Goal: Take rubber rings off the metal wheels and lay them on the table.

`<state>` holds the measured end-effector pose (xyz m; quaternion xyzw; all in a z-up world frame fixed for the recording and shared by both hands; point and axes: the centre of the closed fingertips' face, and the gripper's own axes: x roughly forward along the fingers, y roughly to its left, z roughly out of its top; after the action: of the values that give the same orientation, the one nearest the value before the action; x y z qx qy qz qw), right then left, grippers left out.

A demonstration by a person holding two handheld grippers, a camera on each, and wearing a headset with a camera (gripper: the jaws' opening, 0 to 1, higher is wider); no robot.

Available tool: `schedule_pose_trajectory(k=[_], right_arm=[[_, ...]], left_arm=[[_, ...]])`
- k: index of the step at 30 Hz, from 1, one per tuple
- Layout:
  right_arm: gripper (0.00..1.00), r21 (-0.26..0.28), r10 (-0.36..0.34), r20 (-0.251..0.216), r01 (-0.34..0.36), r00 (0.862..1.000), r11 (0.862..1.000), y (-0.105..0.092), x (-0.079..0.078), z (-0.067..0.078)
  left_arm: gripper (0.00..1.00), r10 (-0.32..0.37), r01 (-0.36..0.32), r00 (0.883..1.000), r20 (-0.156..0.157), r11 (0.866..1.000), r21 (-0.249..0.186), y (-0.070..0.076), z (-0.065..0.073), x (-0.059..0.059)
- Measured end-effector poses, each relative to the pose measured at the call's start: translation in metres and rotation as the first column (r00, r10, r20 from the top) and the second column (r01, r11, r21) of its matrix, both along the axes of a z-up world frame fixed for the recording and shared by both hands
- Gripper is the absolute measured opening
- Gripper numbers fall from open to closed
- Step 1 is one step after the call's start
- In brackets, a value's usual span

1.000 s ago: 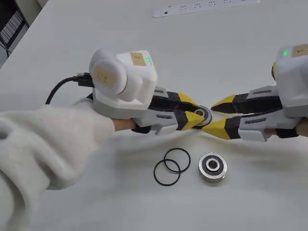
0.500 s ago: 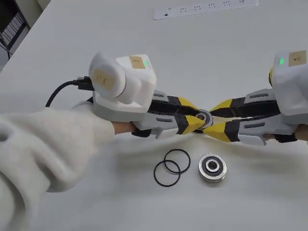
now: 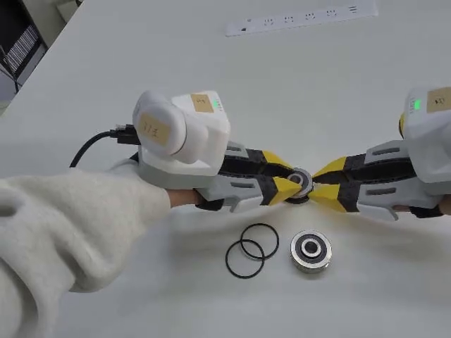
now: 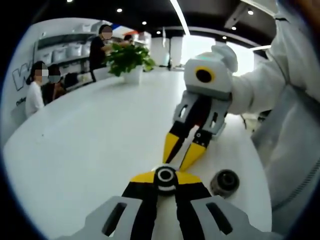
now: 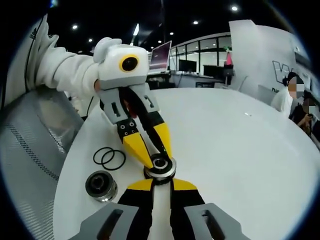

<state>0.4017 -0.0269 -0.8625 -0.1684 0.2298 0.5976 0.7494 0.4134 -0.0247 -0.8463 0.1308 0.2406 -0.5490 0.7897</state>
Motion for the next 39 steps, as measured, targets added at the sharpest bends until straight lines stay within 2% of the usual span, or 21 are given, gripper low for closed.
schedule_pose_trajectory(k=[4, 8, 9, 10, 13, 15, 16, 19, 22, 25, 27, 29, 30, 32, 35, 36, 37, 38, 39], right_arm=[[0.07, -0.036, 0.011, -0.015, -0.011, 1.0, 0.999, 0.0, 0.001, 0.0], [0.04, -0.051, 0.0, -0.021, -0.001, 1.0, 0.999, -0.001, 0.002, -0.001], [0.0, -0.111, -0.057, 0.033, 0.06, 0.998, 0.992, -0.01, 0.013, -0.006], [0.0, -0.068, -0.009, -0.009, 0.008, 1.0, 0.998, -0.001, 0.004, -0.003], [0.0, -0.081, -0.018, -0.001, 0.018, 1.0, 0.997, -0.003, 0.004, -0.003], [0.0, -0.083, -0.053, -0.026, 0.05, 0.998, 0.995, -0.004, 0.006, -0.003], [0.0, -0.088, -0.067, -0.016, 0.066, 0.998, 0.994, -0.005, 0.008, -0.004], [0.0, -0.08, -0.124, -0.048, 0.119, 0.991, 0.99, -0.005, 0.008, -0.003], [0.0, -0.06, -0.181, -0.067, 0.177, 0.981, 0.982, -0.008, 0.01, -0.001], [0.0, -0.038, -0.207, -0.103, 0.204, 0.973, 0.978, -0.011, 0.011, 0.001], [0.0, -0.012, -0.236, -0.157, 0.237, 0.959, 0.971, -0.012, 0.01, 0.003], [0.0, 0.024, -0.265, -0.224, 0.277, 0.938, 0.961, -0.013, 0.011, 0.006], [0.0, 0.045, -0.281, -0.277, 0.305, 0.919, 0.951, -0.014, 0.01, 0.007], [0.0, 0.08, -0.294, -0.338, 0.338, 0.894, 0.938, -0.014, 0.01, 0.009], [0.0, 0.124, -0.304, -0.448, 0.396, 0.84, 0.91, -0.016, 0.008, 0.009], [0.0, 0.15, -0.297, -0.491, 0.416, 0.819, 0.897, -0.015, 0.007, 0.012], [0.0, 0.148, -0.283, -0.508, 0.406, 0.813, 0.902, -0.016, 0.003, 0.012], [0.0, 0.153, -0.295, -0.526, 0.43, 0.798, 0.89, -0.016, 0.005, 0.012], [0.0, 0.163, -0.283, -0.557, 0.437, 0.781, 0.885, -0.015, 0.003, 0.013]], left_arm=[[0.14, 0.011, -0.012, 1.0, 0.007, 1.0, 0.006, -0.001, -0.001, -0.001], [0.14, 0.013, -0.013, 1.0, 0.011, 1.0, 0.006, -0.001, -0.001, -0.001], [0.14, -0.005, 0.005, 1.0, 0.001, 1.0, 0.0, -0.003, -0.001, -0.004], [0.14, -0.001, 0.0, 1.0, 0.022, 1.0, 0.01, -0.002, -0.001, -0.003], [0.13, -0.006, 0.005, 1.0, 0.021, 1.0, 0.013, -0.002, -0.001, -0.003], [0.13, -0.004, 0.004, 1.0, 0.022, 1.0, 0.014, -0.002, -0.001, -0.004], [0.13, -0.004, 0.004, 1.0, 0.023, 1.0, 0.015, -0.002, -0.001, -0.004], [0.13, -0.004, 0.004, 1.0, 0.026, 1.0, 0.014, -0.002, -0.001, -0.004], [0.13, -0.004, 0.003, 1.0, 0.029, 1.0, 0.014, -0.002, -0.001, -0.005], [0.13, -0.011, 0.011, 0.999, 0.03, 1.0, 0.015, -0.003, -0.001, -0.008], [0.13, -0.013, 0.013, 0.999, 0.034, 1.0, 0.019, -0.004, -0.001, -0.008], [0.13, -0.015, 0.014, 0.999, 0.036, 1.0, 0.021, -0.004, -0.002, -0.009], [0.13, -0.015, 0.014, 0.999, 0.036, 1.0, 0.022, -0.005, -0.002, -0.01], [0.13, -0.018, 0.017, 0.999, 0.038, 1.0, 0.024, -0.005, -0.002, -0.01], [0.13, -0.023, 0.022, 0.999, 0.037, 0.999, 0.024, -0.006, -0.002, -0.012], [0.13, -0.025, 0.024, 0.999, 0.038, 0.999, 0.024, -0.006, -0.002, -0.013], [0.13, -0.027, 0.026, 0.999, 0.038, 0.999, 0.025, -0.007, -0.002, -0.013], [0.13, -0.029, 0.028, 0.999, 0.038, 0.999, 0.025, -0.007, -0.002, -0.013], [0.13, -0.032, 0.031, 0.999, 0.04, 0.999, 0.027, -0.007, -0.002, -0.014]])
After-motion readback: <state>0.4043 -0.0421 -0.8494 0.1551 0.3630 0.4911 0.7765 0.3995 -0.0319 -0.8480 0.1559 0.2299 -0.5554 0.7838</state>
